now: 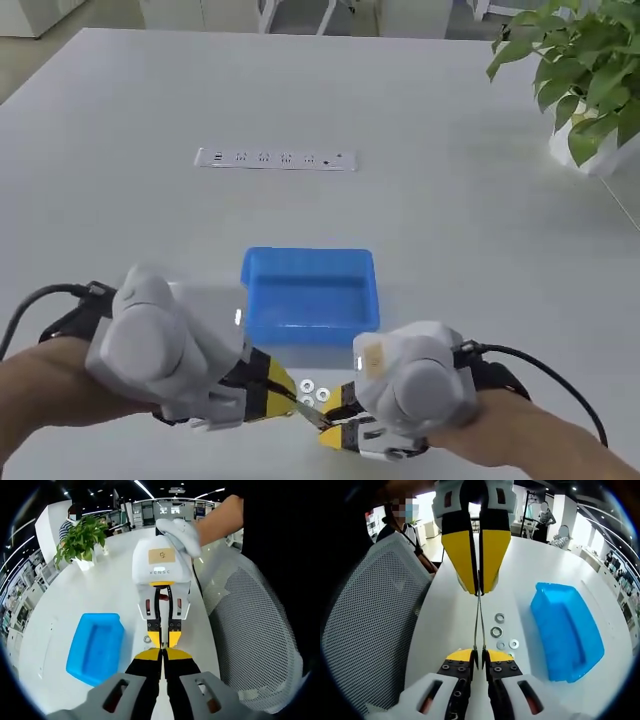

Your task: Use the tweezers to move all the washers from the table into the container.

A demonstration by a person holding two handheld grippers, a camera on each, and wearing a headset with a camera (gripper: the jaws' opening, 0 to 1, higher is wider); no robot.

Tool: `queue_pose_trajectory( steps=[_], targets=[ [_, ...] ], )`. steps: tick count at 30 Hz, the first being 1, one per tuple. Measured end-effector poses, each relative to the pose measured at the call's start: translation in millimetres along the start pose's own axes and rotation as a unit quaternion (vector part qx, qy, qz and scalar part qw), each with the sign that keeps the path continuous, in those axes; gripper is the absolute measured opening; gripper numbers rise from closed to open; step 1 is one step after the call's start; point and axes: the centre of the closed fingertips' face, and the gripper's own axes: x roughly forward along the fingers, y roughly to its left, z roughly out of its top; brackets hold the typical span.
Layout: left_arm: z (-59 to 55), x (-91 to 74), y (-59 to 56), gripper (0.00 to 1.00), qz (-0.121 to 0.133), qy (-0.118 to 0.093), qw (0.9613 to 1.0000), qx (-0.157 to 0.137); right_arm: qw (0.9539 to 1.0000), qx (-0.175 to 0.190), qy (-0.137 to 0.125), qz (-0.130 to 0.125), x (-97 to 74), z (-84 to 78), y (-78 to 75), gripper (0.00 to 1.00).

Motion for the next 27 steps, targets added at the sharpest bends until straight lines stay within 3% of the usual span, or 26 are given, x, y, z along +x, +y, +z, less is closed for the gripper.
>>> queue_pose_trajectory(
  steps=[17,27],
  targets=[
    [18.9,7.9,-3.7,0.05,-0.010,-0.034,0.9994,0.003,0.9997,0.011,-0.021,-0.002,3.9,7.3,4.9,0.11],
    [20.3,8.8,-3.4,0.05,-0.014,-0.037,0.9992,0.004,0.9997,0.008,-0.023,-0.007,2.5,7.2,3.2,0.12]
  ],
)
